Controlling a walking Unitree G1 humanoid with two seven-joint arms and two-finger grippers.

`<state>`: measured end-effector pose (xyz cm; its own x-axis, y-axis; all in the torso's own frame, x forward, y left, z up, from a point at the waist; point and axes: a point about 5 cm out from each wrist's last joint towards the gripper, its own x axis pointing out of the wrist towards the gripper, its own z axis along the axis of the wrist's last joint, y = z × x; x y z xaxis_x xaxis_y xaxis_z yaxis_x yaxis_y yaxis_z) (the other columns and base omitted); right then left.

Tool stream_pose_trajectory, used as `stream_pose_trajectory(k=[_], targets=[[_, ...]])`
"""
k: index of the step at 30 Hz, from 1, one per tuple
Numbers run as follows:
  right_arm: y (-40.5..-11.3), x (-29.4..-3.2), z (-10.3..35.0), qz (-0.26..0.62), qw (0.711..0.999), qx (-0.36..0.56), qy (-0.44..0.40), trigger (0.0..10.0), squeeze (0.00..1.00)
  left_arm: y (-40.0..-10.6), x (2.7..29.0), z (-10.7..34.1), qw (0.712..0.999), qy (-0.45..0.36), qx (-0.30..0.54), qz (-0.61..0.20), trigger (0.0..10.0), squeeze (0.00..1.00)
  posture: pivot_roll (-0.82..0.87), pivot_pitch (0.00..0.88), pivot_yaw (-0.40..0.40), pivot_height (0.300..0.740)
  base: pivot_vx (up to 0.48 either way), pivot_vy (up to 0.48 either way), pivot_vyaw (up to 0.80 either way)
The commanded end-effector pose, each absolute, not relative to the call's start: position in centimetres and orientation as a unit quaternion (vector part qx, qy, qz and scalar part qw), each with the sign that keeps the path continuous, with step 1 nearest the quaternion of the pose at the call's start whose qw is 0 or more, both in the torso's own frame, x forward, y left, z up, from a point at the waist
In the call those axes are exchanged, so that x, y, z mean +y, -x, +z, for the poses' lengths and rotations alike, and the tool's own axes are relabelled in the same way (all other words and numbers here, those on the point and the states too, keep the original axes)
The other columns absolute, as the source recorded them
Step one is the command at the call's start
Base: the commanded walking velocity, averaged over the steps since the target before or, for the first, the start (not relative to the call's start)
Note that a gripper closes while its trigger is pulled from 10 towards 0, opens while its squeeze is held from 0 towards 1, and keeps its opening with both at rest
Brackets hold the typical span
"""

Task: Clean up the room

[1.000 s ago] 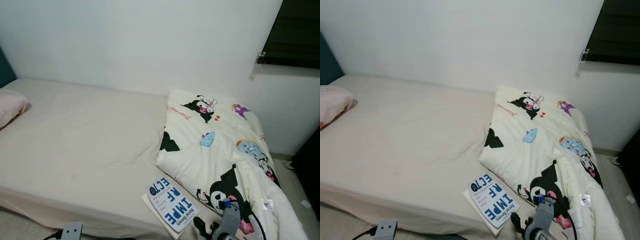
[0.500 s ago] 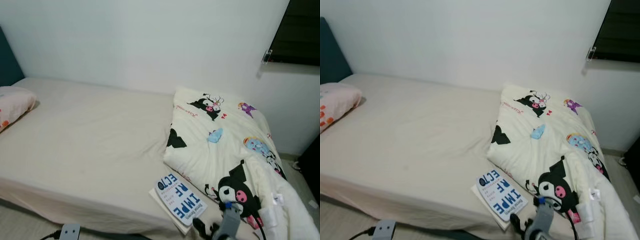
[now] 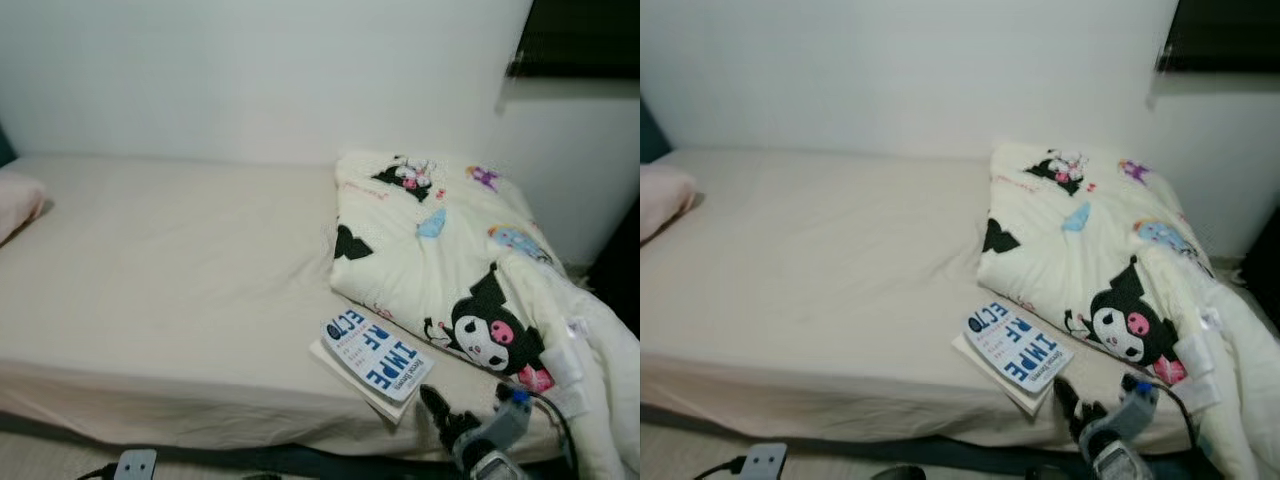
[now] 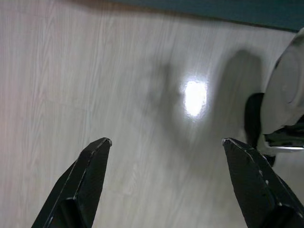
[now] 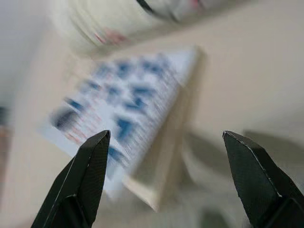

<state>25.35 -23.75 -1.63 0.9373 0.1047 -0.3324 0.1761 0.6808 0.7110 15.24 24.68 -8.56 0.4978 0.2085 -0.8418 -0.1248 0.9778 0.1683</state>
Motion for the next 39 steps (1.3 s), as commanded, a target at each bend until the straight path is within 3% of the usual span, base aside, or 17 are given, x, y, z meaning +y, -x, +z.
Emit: stream_pose_trajectory(k=[1,5,11,16,24,27,30,34,39], targets=[[-26.4,-23.3,-0.6,0.013,0.898,0.152,-0.412,10.0,0.0,-15.0,25.7,-8.3,0.863,-0.055,0.492,0.1,10.0,0.0,0.08,0.0,0.032,0.565,0.0,0.0,0.0],[-26.7,-22.0,-0.8,0.034,0.901,0.167,-0.399,10.0,0.0,-15.0,26.1,-8.2,0.864,-0.062,0.489,0.105,10.0,0.0,0.1,0.0,0.03,0.55,0.0,0.0,0.0],[-25.5,-21.8,-2.7,-0.057,0.893,0.23,-0.382,10.0,0.0,-14.6,26.8,-8.1,0.864,-0.066,0.487,0.112,10.0,0.0,0.13,0.0,0.034,0.55,0.0,0.0,0.0],[-25.4,-21.5,-3.0,-0.07,0.887,0.238,-0.39,10.0,0.0,-13.7,27.6,-8.1,0.86,-0.07,0.491,0.118,10.0,0.0,0.15,0.0,0.04,0.55,0.0,0.0,0.0],[-26.4,-20.5,-2.3,-0.047,0.877,0.218,-0.426,10.0,0.0,-12.3,29.3,-7.9,0.853,-0.081,0.498,0.133,10.0,0.0,0.18,0.018,0.047,0.55,0.0,0.0,0.0],[-26.8,-18.0,-2.0,0.024,0.83,0.225,-0.509,10.0,0.0,-12.0,29.8,-7.8,0.852,-0.081,0.497,0.141,10.0,0.0,0.19,0.024,0.04,0.55,0.0,0.0,0.0],[-26.5,-17.5,-2.2,0.033,0.815,0.243,-0.525,10.0,0.0,-12.0,29.7,-7.8,0.853,-0.078,0.496,0.142,10.0,0.0,0.19,0.027,0.038,0.55,0.0,0.0,0.0],[-26.4,-16.9,-2.1,0.067,0.801,0.25,-0.539,10.0,0.0,-12.1,29.4,-7.9,0.855,-0.075,0.494,0.14,10.0,0.0,0.18,0.027,0.035,0.55,0.0,0.0,0.0],[-26.1,-17.0,-2.3,0.075,0.807,0.268,-0.521,10.0,0.0,-12.2,29.2,-8.0,0.856,-0.073,0.493,0.137,10.0,0.0,0.17,0.026,0.031,0.55,0.0,0.0,0.0]])
